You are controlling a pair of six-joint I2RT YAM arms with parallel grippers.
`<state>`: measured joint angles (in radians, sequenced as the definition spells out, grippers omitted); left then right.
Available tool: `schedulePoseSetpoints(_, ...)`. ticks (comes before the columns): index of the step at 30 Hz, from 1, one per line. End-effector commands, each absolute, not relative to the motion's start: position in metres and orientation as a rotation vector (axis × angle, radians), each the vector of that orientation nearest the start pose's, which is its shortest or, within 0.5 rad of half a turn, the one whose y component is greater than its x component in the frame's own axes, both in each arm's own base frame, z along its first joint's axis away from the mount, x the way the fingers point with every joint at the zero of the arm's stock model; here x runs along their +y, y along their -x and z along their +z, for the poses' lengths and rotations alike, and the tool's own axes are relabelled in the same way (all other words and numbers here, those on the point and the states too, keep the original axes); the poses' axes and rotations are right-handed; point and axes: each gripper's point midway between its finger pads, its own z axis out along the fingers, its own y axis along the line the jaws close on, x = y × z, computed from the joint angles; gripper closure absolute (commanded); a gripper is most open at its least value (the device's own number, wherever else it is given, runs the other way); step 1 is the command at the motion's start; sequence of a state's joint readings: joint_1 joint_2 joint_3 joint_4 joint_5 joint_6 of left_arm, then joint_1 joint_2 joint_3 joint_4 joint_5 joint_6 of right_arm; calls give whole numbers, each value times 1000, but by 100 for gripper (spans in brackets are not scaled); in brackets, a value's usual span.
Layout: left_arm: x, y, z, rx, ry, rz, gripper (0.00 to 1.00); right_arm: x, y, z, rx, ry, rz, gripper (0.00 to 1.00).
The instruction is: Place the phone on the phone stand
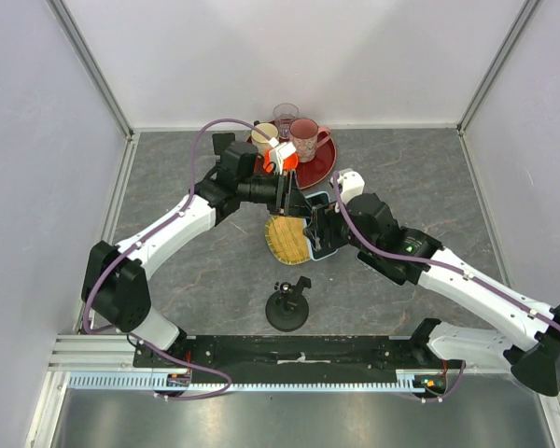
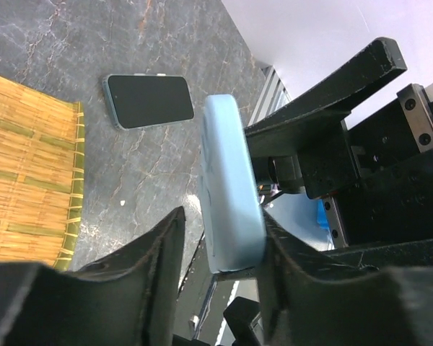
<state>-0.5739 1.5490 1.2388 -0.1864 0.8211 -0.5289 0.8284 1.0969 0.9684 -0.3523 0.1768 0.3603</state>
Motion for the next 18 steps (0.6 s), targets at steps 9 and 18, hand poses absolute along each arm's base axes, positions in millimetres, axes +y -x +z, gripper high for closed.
schedulePoseSetpoints(9, -343, -261, 267, 2056, -714, -1479, 98, 286, -232, 256, 1998, 560, 753, 23)
schedulePoseSetpoints(18, -340, -241, 303, 1856, -827, -1557, 98, 261, -197, 248, 2063, 643, 901, 2)
